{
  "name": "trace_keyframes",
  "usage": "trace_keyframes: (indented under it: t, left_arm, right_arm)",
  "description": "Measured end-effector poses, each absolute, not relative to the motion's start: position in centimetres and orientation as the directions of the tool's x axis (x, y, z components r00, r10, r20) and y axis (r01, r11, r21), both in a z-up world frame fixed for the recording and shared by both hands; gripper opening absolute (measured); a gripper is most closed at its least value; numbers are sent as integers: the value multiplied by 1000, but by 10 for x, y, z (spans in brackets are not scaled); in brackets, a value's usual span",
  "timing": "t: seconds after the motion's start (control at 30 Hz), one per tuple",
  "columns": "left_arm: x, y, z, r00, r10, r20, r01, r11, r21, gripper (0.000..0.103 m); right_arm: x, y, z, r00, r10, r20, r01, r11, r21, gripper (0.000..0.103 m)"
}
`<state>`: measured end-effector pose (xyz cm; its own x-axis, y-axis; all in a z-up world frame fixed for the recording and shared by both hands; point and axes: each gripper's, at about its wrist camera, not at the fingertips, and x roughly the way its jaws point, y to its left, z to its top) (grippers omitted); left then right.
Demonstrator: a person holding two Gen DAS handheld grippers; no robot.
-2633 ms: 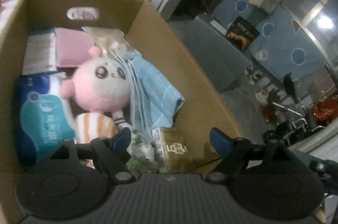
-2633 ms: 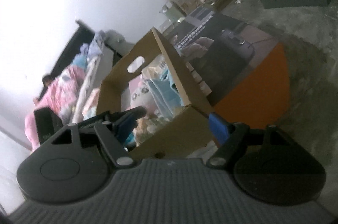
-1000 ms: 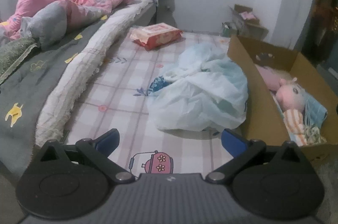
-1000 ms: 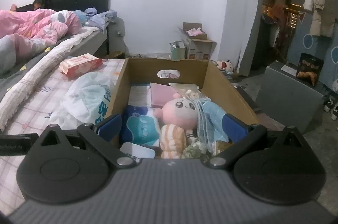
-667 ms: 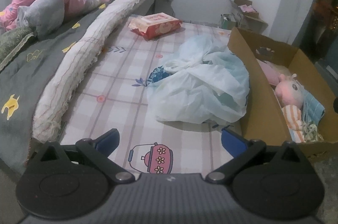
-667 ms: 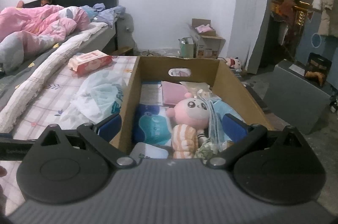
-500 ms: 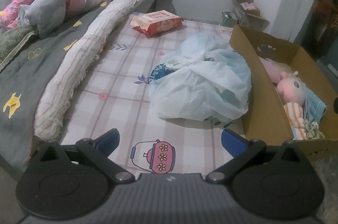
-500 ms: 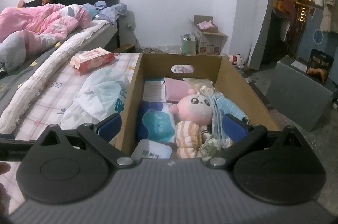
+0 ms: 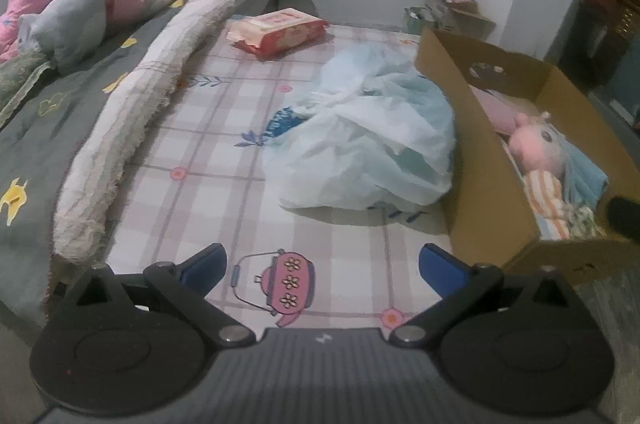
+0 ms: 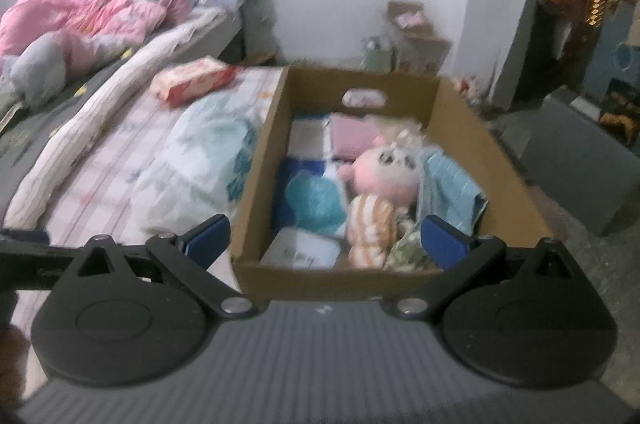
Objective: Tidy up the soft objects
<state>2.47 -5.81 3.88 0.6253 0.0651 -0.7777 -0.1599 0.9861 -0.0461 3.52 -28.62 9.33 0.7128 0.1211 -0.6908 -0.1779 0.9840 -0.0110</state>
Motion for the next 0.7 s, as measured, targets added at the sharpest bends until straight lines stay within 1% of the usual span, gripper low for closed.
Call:
trace_keyframes:
  t: [0.1,0.3,0.43,0.7]
  left_arm:
    - [24,-68,37,622,49,-782,-127,991,-39,103]
    - [26,-84,34,605,17,-796,-80,996,-40,103]
    - [27,-90,33,597,6,-802,-71,996,-45,102]
    - [29,-100,33,589,-7,-808,-51,998,-46,102]
  right_arm:
    - [40,-283,86,658,135,-741,-207,978,-5,102]
    - [41,-281,69,609,114,-785,-221,975,-30,102]
    - [45,-287,62,595,82,-799,-196,980,-46,102]
    - [50,-307,56,572,98,-814,-140,990,21,102]
